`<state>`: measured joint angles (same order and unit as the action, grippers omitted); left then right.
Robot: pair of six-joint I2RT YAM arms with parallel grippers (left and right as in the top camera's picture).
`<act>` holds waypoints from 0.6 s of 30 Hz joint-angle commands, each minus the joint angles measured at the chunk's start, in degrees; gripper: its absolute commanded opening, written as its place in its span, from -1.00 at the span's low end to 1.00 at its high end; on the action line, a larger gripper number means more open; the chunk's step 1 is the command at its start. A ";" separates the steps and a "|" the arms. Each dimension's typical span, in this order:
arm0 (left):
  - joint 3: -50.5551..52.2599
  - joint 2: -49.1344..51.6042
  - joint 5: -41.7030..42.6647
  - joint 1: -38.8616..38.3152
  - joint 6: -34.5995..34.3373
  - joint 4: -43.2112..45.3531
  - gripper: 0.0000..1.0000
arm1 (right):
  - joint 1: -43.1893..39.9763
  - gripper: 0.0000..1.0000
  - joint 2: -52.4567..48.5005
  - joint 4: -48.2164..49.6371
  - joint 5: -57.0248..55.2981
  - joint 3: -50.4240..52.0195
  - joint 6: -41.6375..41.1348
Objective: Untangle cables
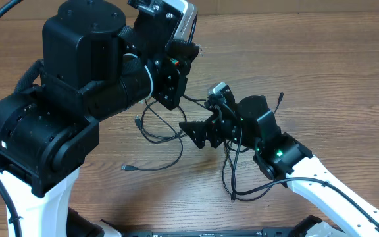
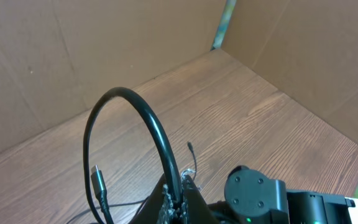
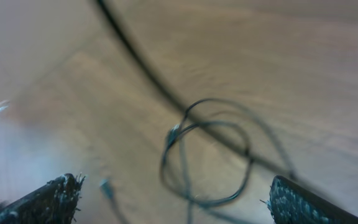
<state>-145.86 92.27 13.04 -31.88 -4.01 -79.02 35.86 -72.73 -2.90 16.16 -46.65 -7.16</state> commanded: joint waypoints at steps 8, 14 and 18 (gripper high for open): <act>-0.20 -0.13 -0.04 -0.26 1.49 1.07 -0.92 | 2.43 0.74 -3.10 5.35 -16.13 -0.22 13.99; -0.20 -0.55 0.11 -0.26 1.46 1.09 -0.92 | 2.43 0.61 -11.15 13.42 -16.13 -0.22 14.97; -0.17 -1.25 -1.46 -0.26 1.51 -0.24 -0.91 | 2.38 0.13 -13.44 16.81 -16.11 -0.24 13.86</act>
<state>-145.86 92.27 12.99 -31.88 -3.99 -78.67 38.24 -85.67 12.47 0.99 -46.59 6.85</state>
